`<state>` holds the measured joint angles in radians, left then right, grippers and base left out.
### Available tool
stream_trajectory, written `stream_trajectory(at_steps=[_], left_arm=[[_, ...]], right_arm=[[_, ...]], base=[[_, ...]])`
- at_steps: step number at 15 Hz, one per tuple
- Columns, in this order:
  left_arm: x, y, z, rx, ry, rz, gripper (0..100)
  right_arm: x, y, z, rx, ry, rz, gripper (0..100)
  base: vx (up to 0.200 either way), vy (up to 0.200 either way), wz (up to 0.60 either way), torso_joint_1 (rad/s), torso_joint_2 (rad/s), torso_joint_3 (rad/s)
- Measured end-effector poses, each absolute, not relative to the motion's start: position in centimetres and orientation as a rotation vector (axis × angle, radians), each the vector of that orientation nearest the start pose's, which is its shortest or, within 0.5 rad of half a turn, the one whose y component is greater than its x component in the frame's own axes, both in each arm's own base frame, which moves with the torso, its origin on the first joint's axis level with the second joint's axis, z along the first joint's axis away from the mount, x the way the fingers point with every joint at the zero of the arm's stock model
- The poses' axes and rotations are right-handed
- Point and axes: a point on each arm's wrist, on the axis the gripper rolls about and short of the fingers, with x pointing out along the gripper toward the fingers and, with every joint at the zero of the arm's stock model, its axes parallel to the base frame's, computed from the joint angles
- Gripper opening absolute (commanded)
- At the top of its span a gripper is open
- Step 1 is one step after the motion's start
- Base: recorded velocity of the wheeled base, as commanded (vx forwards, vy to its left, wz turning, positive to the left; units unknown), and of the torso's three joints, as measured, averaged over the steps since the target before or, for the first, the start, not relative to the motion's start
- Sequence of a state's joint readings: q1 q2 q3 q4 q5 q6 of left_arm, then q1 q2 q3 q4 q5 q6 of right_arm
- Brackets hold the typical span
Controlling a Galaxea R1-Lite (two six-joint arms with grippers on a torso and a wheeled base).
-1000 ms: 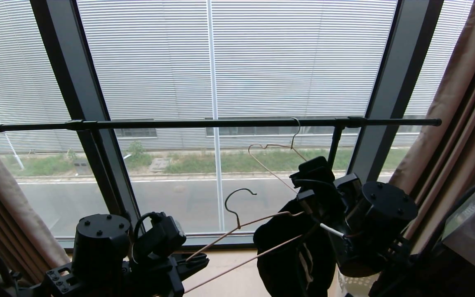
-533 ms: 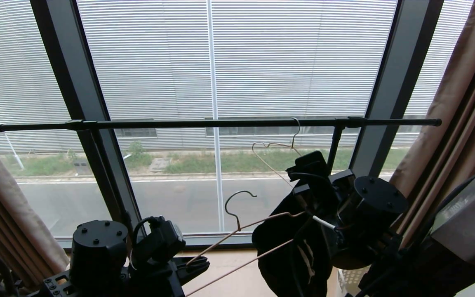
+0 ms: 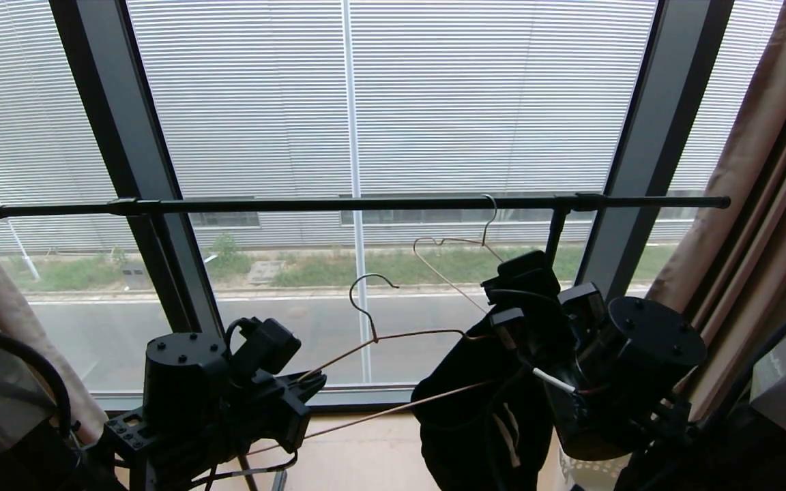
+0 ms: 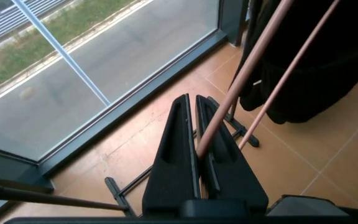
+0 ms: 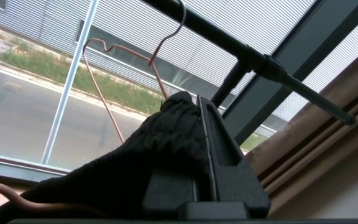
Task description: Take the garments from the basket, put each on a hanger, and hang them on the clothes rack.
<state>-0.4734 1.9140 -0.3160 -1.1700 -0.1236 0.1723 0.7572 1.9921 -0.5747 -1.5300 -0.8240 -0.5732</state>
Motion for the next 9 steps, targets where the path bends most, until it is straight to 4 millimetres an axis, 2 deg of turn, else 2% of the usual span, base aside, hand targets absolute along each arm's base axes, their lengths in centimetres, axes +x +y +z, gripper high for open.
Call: stream_trajectory(at_steps=[4,9], left_arm=[[24.2,-11.4,6.4,0.238,0.373,-0.582,0],[23.5,-12.5,6.6,0.237,0.335,-0.626,0]], right_arm=[[24.5,20.9,13.2,-0.474,-0.075,-0.093,0],[23.9,24.6,14.0,-0.476,-0.079,-0.035,0]], base=[[0.0,0.0,0.0,0.0,0.0,0.0],[0.0,0.0,0.0,0.0,0.0,0.0]])
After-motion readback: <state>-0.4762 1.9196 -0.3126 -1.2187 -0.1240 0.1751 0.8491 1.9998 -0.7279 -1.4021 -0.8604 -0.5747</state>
